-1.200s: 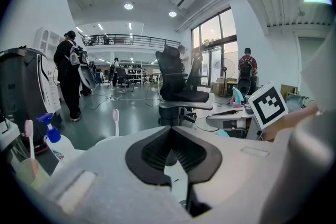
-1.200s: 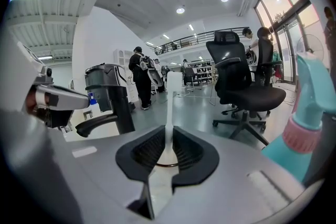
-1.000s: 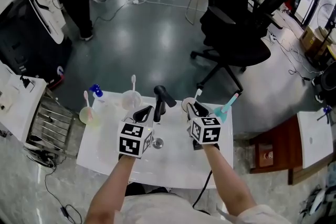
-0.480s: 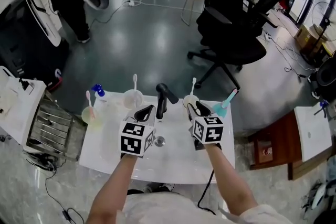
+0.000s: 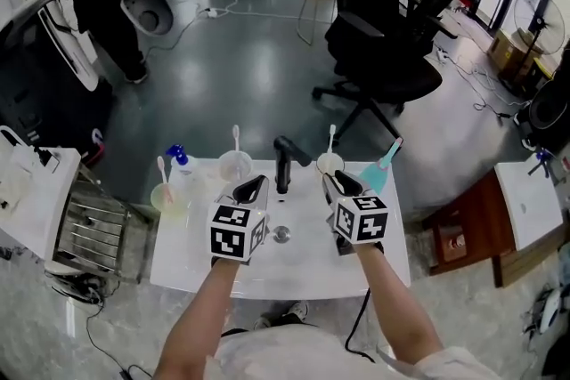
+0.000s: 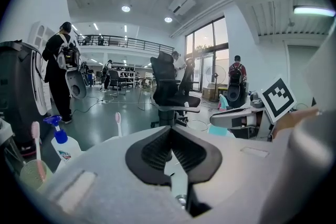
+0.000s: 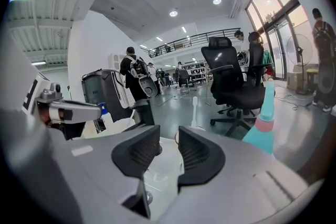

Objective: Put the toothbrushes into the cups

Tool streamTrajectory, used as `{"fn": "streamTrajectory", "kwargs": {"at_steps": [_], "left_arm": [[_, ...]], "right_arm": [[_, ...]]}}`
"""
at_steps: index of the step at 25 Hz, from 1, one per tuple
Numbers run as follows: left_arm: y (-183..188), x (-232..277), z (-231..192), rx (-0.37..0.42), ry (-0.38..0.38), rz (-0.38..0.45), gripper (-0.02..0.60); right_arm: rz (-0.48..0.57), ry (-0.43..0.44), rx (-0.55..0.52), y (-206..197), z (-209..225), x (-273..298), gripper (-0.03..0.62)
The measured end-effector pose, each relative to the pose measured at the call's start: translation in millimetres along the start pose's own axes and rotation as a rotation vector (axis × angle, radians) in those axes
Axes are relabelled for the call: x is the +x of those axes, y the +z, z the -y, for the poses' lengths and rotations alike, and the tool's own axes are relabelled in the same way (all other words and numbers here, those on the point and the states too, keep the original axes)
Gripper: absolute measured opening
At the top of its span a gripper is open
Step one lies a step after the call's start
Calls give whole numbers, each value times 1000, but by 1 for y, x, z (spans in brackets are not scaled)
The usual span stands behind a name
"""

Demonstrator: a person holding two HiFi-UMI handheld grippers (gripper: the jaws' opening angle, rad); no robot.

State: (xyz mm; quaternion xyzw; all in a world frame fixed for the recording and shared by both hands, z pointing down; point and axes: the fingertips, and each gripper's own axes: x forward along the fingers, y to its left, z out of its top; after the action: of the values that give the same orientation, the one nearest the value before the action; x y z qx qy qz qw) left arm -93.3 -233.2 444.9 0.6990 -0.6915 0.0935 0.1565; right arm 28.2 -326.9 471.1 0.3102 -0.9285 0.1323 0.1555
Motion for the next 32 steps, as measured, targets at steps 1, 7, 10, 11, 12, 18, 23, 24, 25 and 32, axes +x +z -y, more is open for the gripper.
{"fn": "streamTrajectory", "kwargs": {"at_steps": [1, 7, 10, 11, 12, 18, 23, 24, 25, 32], "left_arm": [[0, -3, 0, 2, -5, 1, 3], [-3, -26, -8, 16, -29, 1, 3], [-1, -38, -14, 25, -36, 8, 3], [0, -42, -16, 28, -38, 10, 3], [0, -46, -19, 30, -40, 11, 3], [2, -66, -29, 43, -56, 24, 3], [1, -80, -33, 54, -79, 25, 3], [0, -82, -33, 56, -84, 24, 3], [0, -85, -33, 59, -89, 22, 3], [-7, -95, -32, 66, -112, 24, 3]], "right_arm": [[6, -4, 4, 2, -3, -4, 109], [31, -23, 11, 11, -26, -26, 71], [46, -27, 11, 17, -37, -38, 53], [49, -30, 9, 18, -40, -42, 47], [51, -33, 6, 19, -44, -45, 43], [49, -36, -14, 22, -67, -64, 20], [44, -38, -21, 21, -84, -78, 3], [42, -37, -23, 20, -87, -80, 3], [41, -36, -24, 20, -89, -83, 3], [47, -42, -33, 21, -96, -96, 3]]}}
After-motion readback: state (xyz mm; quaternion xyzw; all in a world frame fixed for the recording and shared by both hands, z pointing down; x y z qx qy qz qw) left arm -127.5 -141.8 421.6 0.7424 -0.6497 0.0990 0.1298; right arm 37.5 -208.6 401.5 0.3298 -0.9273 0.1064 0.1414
